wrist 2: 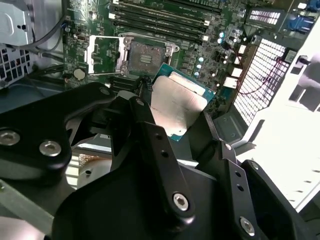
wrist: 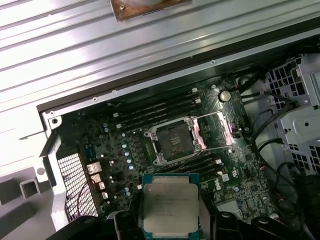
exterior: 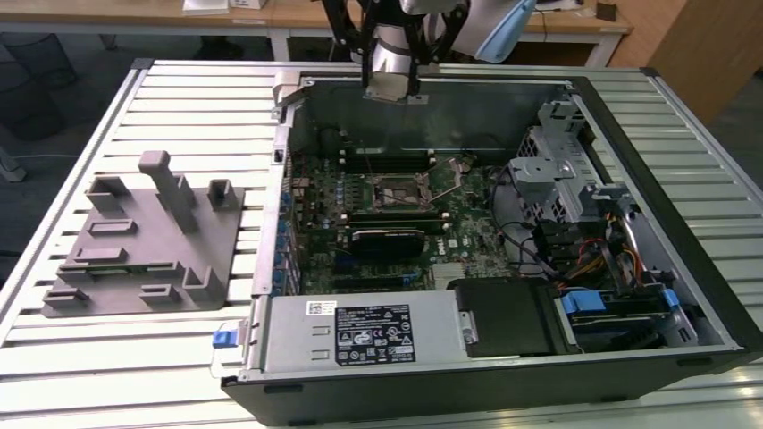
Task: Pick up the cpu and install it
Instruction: 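Place the cpu into insertion slot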
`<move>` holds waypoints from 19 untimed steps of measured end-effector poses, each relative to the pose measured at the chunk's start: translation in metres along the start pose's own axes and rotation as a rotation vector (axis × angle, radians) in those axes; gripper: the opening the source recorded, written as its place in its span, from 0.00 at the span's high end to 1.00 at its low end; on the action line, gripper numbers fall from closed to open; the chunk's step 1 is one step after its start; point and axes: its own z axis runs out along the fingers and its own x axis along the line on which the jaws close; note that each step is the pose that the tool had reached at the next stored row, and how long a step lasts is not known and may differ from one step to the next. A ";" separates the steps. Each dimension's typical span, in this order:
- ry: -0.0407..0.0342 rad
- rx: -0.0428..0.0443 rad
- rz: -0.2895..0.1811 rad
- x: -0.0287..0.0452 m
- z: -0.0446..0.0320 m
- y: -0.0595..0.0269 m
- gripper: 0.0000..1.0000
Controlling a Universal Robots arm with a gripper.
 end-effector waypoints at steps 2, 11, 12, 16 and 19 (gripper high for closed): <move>-0.0004 0.0002 0.015 0.0000 0.0002 0.0001 0.47; -0.0018 0.0011 0.079 0.0002 0.0008 0.0004 0.47; -0.0019 0.0012 0.087 0.0002 0.0009 0.0005 0.47; -0.0025 0.0017 0.115 0.0003 0.0012 0.0008 0.47; -0.0031 0.0020 0.136 0.0004 0.0014 0.0010 0.47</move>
